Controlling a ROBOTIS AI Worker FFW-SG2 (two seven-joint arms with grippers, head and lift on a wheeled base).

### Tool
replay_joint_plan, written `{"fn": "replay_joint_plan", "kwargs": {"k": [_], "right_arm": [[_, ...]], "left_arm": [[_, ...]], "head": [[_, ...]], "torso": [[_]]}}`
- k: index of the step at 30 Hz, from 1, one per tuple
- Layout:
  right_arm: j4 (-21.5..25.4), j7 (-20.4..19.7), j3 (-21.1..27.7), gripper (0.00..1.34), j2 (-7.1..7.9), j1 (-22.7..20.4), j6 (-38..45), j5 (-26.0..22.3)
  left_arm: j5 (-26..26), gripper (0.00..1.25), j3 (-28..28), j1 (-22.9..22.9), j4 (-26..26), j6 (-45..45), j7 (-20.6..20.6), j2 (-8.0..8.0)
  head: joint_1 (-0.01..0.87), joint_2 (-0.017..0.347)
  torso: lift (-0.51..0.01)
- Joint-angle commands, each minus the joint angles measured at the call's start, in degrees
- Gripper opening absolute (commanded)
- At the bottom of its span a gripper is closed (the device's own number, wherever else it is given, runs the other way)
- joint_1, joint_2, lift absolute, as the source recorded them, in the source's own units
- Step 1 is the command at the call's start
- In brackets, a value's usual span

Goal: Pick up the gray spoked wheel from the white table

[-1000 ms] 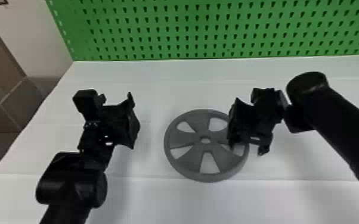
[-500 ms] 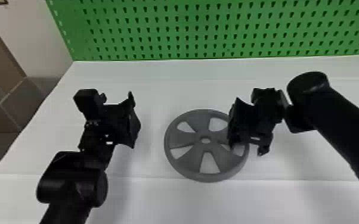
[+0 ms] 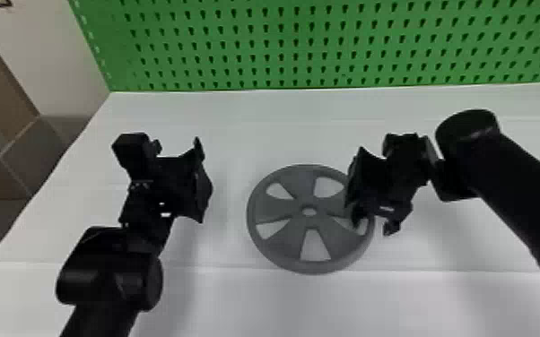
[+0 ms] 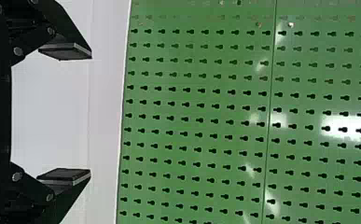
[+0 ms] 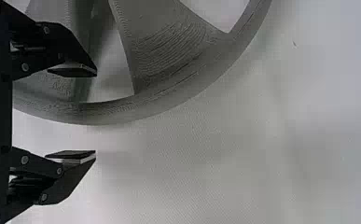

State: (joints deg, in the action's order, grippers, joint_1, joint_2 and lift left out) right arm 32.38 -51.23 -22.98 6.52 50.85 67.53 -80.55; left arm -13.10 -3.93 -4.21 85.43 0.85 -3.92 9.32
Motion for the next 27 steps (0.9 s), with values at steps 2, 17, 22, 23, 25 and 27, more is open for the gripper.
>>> {"fn": "replay_joint_plan", "kwargs": {"k": [2, 17, 22, 23, 25, 27], "right_arm": [[0.2, 1.3, -0.6, 0.64, -0.11, 0.2, 0.0, 1.6], [2.5, 3.3, -2.2, 0.34, -0.55, 0.9, 1.8, 7.8], [2.0, 3.3, -1.3, 0.38, -0.64, 0.6, 2.2, 7.6], [1.9, 3.3, -1.1, 0.42, -0.72, 0.5, 2.2, 7.6], [1.7, 3.3, -1.0, 0.50, -0.64, 0.4, 2.2, 7.2], [1.6, 3.3, -0.9, 0.50, -0.55, 0.4, 2.2, 6.9]], "left_arm": [[0.0, 0.89, -0.1, 0.0, -0.1, 0.0, 0.1, 0.00], [-0.1, 0.89, -0.1, 0.0, -0.1, 0.0, 0.1, 0.00], [0.0, 0.89, -0.1, 0.0, -0.1, 0.0, 0.1, 0.00], [0.0, 0.89, -0.2, 0.0, -0.2, 0.0, 0.1, 0.00], [0.0, 0.89, -0.2, -0.1, -0.2, 0.0, 0.1, 0.00], [-0.1, 0.89, -0.2, 0.0, -0.2, 0.0, 0.1, 0.00]], "head": [[0.839, 0.130], [0.839, 0.130], [0.839, 0.130], [0.839, 0.130], [0.839, 0.130], [0.839, 0.130]], "torso": [[-0.065], [-0.065], [-0.065], [-0.065], [-0.065], [-0.065]]}}
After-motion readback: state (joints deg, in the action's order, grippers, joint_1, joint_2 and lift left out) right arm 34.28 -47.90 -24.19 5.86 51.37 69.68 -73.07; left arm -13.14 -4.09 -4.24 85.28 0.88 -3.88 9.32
